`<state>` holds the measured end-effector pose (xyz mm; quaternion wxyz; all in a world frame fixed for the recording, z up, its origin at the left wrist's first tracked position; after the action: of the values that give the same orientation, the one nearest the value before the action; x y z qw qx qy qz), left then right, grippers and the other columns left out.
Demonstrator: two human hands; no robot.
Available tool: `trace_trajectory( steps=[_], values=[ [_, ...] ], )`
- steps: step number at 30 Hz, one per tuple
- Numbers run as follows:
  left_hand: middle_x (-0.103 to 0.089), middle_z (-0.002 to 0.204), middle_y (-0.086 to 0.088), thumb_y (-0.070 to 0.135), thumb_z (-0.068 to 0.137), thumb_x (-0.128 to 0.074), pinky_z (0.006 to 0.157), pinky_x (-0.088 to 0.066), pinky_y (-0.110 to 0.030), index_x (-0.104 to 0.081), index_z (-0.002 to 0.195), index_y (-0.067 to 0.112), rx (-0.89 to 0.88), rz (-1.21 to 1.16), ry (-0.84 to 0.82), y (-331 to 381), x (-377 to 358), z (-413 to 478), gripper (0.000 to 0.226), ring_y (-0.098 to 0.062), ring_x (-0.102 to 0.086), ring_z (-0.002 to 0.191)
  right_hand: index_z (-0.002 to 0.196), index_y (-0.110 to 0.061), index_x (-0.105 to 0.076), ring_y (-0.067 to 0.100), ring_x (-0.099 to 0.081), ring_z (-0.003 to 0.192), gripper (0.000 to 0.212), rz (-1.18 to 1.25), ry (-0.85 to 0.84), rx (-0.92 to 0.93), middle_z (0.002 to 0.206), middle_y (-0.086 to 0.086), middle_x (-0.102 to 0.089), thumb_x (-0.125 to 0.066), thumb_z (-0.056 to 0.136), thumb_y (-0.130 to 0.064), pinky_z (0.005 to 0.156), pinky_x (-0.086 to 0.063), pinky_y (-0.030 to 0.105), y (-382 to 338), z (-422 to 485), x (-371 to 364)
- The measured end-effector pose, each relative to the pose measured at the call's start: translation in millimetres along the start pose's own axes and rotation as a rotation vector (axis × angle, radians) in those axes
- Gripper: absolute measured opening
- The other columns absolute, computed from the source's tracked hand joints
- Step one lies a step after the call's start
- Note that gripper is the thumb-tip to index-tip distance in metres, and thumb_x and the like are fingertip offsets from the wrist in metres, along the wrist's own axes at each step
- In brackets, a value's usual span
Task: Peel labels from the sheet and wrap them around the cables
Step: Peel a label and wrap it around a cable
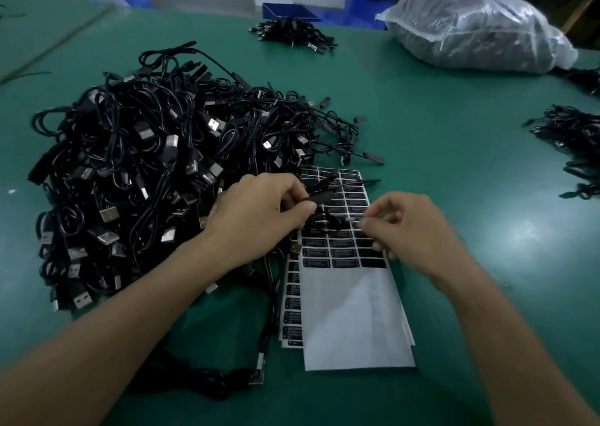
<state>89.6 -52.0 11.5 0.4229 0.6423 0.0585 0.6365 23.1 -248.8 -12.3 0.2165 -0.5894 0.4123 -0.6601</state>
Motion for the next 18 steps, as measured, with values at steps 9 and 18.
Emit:
trace_trajectory(
  steps=[9,18],
  values=[
    [-0.069,0.072,0.016,0.057,0.094,-0.033,0.062,-0.051,-0.033,-0.043,0.096,0.04,-0.212,0.153,-0.069,45.0,-27.3,-22.5,0.02,-0.003,-0.06,0.061,0.082,-0.023,-0.069,0.016,-0.065,0.066,0.012,-0.002,0.083,-0.156,0.073,0.001,-0.072,-0.078,0.081,-0.031,0.065,-0.053,0.033,14.8,-2.8,9.3],
    [-0.06,0.064,0.013,0.048,0.098,-0.045,0.053,-0.04,-0.029,-0.044,0.092,0.038,-0.151,0.149,-0.015,23.6,-40.1,-17.9,0.012,-0.008,-0.056,0.059,0.102,-0.021,-0.069,0.011,-0.056,0.066,0.027,0.329,-0.046,-0.311,0.072,-0.002,-0.069,-0.083,0.079,-0.019,0.056,-0.038,0.027,32.6,-2.0,-1.9]
  ],
)
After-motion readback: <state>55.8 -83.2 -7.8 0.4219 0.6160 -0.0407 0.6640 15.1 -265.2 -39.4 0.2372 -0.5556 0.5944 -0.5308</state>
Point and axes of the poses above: each hand's wrist, its own z-axis towards the middle knuckle, its own x-axis out of the back of the hand, y = z × x, the point moved 10 cm from there along z, towards the middle knuckle
